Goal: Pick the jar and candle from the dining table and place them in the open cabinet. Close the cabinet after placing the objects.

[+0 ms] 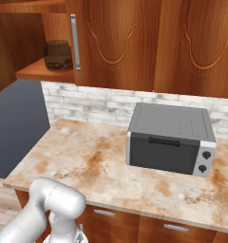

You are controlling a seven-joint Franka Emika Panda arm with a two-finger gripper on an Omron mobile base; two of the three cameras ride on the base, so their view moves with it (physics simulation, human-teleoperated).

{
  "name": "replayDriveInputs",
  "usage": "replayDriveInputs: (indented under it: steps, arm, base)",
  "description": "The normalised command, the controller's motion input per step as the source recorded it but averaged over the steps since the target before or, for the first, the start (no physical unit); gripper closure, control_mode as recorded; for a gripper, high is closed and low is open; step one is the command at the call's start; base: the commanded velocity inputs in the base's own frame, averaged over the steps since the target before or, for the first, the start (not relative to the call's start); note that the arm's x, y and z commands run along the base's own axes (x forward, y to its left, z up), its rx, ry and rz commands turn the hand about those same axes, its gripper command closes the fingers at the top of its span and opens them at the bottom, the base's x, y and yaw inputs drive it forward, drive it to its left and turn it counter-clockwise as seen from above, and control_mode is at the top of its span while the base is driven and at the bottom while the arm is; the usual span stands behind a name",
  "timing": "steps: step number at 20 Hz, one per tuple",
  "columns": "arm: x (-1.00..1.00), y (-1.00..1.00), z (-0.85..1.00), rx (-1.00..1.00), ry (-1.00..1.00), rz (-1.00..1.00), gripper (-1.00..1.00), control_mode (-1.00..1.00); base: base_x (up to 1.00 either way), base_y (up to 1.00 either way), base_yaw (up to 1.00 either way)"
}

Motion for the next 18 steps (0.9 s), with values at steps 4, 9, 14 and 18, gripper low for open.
replayDriveInputs:
  steps: [4,9,14,18]
  arm:
    - [0.07,-0.34,0.0,0.14,-0.01,-0.16,-1.0,-1.0]
    - [0.19,-0.38,-0.01,0.17,0.0,-0.16,-1.0,-1.0]
    - [0.23,-0.41,-0.03,0.17,0.0,-0.12,-1.0,-1.0]
    - [0.32,-0.43,-0.07,0.14,0.0,-0.1,-1.0,-1.0]
  base:
    - [0.0,0.0,0.0]
    - [0.0,0.0,0.0]
    - [0.0,0.0,0.0]
    - [0.0,0.0,0.0]
